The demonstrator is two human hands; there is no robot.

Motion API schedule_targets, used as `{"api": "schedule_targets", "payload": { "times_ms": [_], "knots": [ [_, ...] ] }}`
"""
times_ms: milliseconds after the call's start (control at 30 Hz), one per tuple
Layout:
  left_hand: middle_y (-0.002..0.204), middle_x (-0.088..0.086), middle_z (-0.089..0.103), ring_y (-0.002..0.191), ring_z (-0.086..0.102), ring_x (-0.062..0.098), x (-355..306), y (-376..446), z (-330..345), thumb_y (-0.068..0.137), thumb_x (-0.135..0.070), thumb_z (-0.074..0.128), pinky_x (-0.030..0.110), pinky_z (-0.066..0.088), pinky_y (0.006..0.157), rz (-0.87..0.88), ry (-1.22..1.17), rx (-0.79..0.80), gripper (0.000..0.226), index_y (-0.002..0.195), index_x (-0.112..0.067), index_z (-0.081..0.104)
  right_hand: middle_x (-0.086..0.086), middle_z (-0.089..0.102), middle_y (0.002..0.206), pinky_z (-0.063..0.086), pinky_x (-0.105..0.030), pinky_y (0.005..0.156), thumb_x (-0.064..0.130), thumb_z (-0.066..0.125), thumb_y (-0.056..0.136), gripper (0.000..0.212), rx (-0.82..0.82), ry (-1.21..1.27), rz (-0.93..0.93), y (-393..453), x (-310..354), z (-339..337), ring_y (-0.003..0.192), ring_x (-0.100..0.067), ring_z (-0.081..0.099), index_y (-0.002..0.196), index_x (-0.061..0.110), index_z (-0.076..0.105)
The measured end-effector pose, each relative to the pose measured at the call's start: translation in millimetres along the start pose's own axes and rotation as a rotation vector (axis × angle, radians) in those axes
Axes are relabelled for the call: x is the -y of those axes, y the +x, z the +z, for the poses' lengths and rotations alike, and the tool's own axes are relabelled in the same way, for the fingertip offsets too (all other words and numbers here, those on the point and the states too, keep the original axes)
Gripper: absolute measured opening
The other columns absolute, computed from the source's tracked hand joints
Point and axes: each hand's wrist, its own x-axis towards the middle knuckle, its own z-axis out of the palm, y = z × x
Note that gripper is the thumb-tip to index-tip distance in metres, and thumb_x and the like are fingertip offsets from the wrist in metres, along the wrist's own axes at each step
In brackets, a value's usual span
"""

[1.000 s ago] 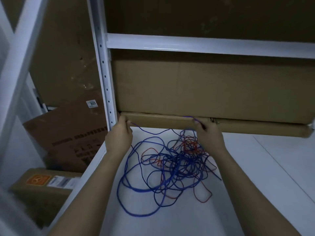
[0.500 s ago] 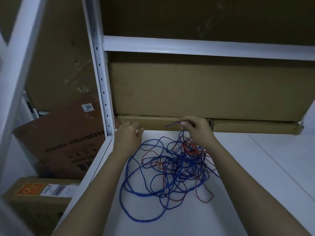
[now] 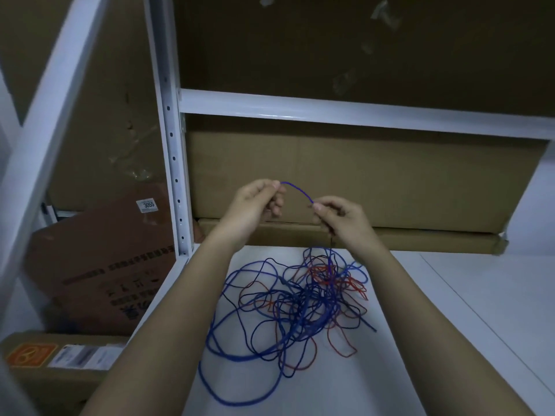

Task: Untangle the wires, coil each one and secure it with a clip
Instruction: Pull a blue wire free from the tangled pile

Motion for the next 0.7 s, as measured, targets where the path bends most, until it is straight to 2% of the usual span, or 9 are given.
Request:
{"api": "schedule_targets", "payload": {
  "times_ms": [67,133,233,300,433,500,600,633,700],
  "knots": [
    [0.052,-0.008,0.053,0.045,0.045,0.002,-2.8,2.5,-1.7,0.101,-0.011,0.043,0.016,0.046,0.054,-0.005,-0.229,-0.07,0.022,0.085,-0.007,0.058,0.001,0.057,0.062,0.036,-0.017,0.047,0.012,0.055,0.096,0.012,0.037,0.011,0.066,-6.9,-11.8,2.1,0.047,-0.005,0.044,0.095,0.009,0.066],
    [0.053,-0.008,0.052,0.044,0.043,0.001,-4.6,3.4,-5.1,0.101,-0.011,0.043,0.015,0.046,0.053,0.005,-0.346,-0.118,0.022,0.087,-0.006,0.059,0.005,0.053,0.056,0.033,-0.017,0.048,0.014,0.055,0.096,0.014,0.021,-0.027,0.065,-8.6,-15.3,6.8,0.045,-0.003,0.04,0.09,0.013,0.068],
    [0.056,-0.006,0.05,0.046,0.044,0.002,-7.8,3.2,-4.5,0.101,-0.009,0.041,0.016,0.048,0.055,0.031,-0.342,-0.114,0.021,0.091,-0.007,0.059,0.012,0.049,0.052,0.031,-0.011,0.046,0.015,0.056,0.096,0.016,-0.128,-0.041,-0.015,4.8,6.7,12.7,0.043,0.003,0.039,0.089,0.015,0.069],
    [0.057,-0.005,0.049,0.047,0.044,0.004,-14.7,5.2,-1.1,0.102,-0.008,0.039,0.017,0.047,0.056,0.05,-0.325,-0.079,0.022,0.095,-0.006,0.059,0.013,0.05,0.052,0.03,-0.01,0.043,0.015,0.056,0.096,0.016,-0.209,0.057,-0.057,17.2,35.6,14.0,0.041,0.003,0.039,0.085,0.016,0.067],
    [0.055,-0.004,0.051,0.049,0.045,0.007,-34.8,14.0,9.8,0.102,-0.008,0.038,0.02,0.047,0.056,0.081,-0.302,-0.052,0.02,0.094,-0.008,0.057,0.002,0.044,0.057,0.024,-0.017,0.041,0.014,0.052,0.098,0.018,-0.206,0.33,-0.136,39.0,96.3,11.4,0.04,-0.005,0.034,0.086,0.012,0.065],
    [0.055,-0.002,0.053,0.048,0.046,0.008,-44.6,17.4,15.7,0.102,-0.008,0.038,0.021,0.047,0.056,0.077,-0.324,-0.058,0.02,0.09,-0.009,0.055,0.001,0.045,0.058,0.026,-0.016,0.04,0.012,0.053,0.097,0.016,-0.198,0.234,-0.171,50.2,108.0,10.2,0.039,-0.003,0.037,0.09,0.007,0.066],
    [0.053,0.0,0.052,0.046,0.046,0.01,-49.8,18.7,18.1,0.101,-0.008,0.037,0.022,0.047,0.054,0.022,-0.388,-0.093,0.023,0.083,-0.01,0.051,0.002,0.05,0.06,0.031,-0.009,0.043,0.009,0.054,0.096,0.019,-0.176,-0.153,-0.118,61.8,94.9,11.3,0.045,-0.002,0.043,0.097,-0.004,0.067],
    [0.053,-0.001,0.049,0.045,0.044,0.01,-49.0,18.2,16.6,0.101,-0.009,0.037,0.022,0.047,0.053,0.012,-0.401,-0.098,0.024,0.081,-0.011,0.05,0.002,0.05,0.061,0.032,-0.009,0.046,0.01,0.054,0.096,0.019,-0.163,-0.238,-0.112,64.1,84.9,11.7,0.051,-0.005,0.044,0.096,-0.004,0.068],
    [0.052,-0.004,0.042,0.047,0.039,0.009,-45.6,14.8,11.2,0.101,-0.011,0.035,0.02,0.045,0.052,0.008,-0.417,-0.088,0.026,0.08,-0.011,0.049,0.003,0.052,0.061,0.038,-0.018,0.056,0.014,0.056,0.095,0.017,-0.145,-0.339,-0.116,65.1,62.2,12.4,0.057,-0.01,0.046,0.089,0.005,0.069]
  ]
}}
